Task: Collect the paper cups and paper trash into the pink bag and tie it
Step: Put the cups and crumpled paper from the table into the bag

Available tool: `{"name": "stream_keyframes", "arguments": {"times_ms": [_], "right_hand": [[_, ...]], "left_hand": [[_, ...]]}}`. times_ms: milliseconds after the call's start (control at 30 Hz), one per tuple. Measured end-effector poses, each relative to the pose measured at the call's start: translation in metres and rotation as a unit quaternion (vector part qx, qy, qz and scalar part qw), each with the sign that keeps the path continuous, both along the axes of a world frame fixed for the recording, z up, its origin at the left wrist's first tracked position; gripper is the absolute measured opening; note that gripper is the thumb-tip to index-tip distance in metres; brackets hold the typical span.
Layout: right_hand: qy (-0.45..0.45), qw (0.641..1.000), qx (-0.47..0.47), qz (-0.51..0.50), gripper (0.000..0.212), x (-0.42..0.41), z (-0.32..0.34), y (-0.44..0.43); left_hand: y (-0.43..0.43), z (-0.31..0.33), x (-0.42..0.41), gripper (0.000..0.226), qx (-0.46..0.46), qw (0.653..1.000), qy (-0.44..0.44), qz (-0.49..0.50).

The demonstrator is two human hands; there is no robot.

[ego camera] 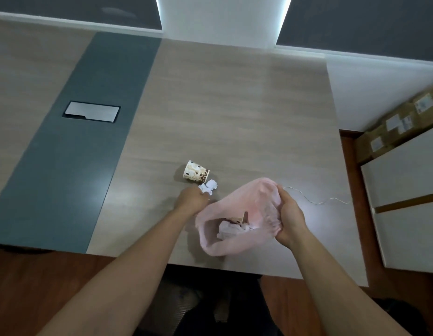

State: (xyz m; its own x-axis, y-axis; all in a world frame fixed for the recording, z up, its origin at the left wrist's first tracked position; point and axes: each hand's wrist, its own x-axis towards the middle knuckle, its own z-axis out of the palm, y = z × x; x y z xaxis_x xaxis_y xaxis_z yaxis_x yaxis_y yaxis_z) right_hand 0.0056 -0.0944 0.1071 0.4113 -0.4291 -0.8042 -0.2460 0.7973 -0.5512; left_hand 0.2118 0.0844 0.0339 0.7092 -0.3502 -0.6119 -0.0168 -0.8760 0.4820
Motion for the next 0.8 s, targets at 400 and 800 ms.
{"name": "stream_keyframes", "arguments": {"times_ms": [400,800], "right_hand": [[0.01,0.999,0.039,0.014,0.054,0.013,-0.032,-0.023],[0.011,1.0,0.022,-0.013,0.058,0.016,-0.01,0.002]], "left_hand": [[-0.023,-0.087,-0.004,0.066,-0.007,0.978,0.035,0.203],[0.056,-0.025,-0.025,0.034,-0.25,0.931,0.047,0.263]]}}
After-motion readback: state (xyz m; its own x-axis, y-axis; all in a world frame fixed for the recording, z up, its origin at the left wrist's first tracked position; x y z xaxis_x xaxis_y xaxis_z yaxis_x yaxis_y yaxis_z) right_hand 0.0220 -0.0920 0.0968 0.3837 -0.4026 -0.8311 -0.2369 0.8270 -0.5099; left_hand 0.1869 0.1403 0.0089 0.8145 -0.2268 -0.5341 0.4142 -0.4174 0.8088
